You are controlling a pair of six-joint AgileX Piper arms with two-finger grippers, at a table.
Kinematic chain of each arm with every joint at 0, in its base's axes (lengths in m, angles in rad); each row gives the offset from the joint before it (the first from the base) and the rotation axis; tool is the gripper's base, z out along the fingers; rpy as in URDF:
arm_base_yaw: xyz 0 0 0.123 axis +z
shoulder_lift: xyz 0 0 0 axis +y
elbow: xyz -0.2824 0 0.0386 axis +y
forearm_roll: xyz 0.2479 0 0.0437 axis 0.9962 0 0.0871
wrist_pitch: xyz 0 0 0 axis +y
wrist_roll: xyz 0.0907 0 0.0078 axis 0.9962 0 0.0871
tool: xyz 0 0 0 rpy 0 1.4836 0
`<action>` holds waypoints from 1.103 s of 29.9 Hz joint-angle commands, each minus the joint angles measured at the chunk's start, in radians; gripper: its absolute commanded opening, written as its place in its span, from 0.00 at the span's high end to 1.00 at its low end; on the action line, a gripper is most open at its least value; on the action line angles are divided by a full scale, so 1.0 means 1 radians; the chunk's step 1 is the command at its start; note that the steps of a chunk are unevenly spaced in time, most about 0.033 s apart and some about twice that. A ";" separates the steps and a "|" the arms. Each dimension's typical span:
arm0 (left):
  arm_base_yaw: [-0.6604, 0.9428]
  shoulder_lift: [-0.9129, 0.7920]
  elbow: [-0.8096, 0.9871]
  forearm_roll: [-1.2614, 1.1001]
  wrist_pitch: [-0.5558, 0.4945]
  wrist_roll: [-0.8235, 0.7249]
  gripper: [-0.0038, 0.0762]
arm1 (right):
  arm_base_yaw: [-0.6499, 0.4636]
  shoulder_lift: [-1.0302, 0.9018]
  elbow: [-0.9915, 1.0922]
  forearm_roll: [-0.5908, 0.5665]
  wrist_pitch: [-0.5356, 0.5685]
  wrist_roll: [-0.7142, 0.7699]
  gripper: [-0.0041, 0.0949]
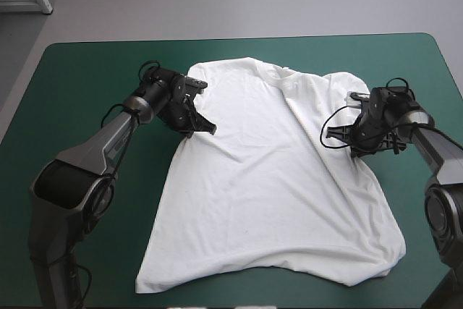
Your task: Fold the cloth
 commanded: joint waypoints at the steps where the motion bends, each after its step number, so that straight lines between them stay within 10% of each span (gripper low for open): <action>1: -0.001 -0.150 -0.122 0.006 0.034 0.018 0.96 | 0.005 -0.158 -0.103 0.005 0.031 0.000 0.98; 19: -0.003 -0.449 -0.515 0.035 0.080 0.081 0.96 | 0.007 -0.324 -0.798 -0.068 0.262 -0.074 0.98; 33: -0.003 -0.626 -0.515 0.065 0.049 0.096 0.96 | 0.007 -0.395 -0.896 0.011 0.262 -0.098 0.98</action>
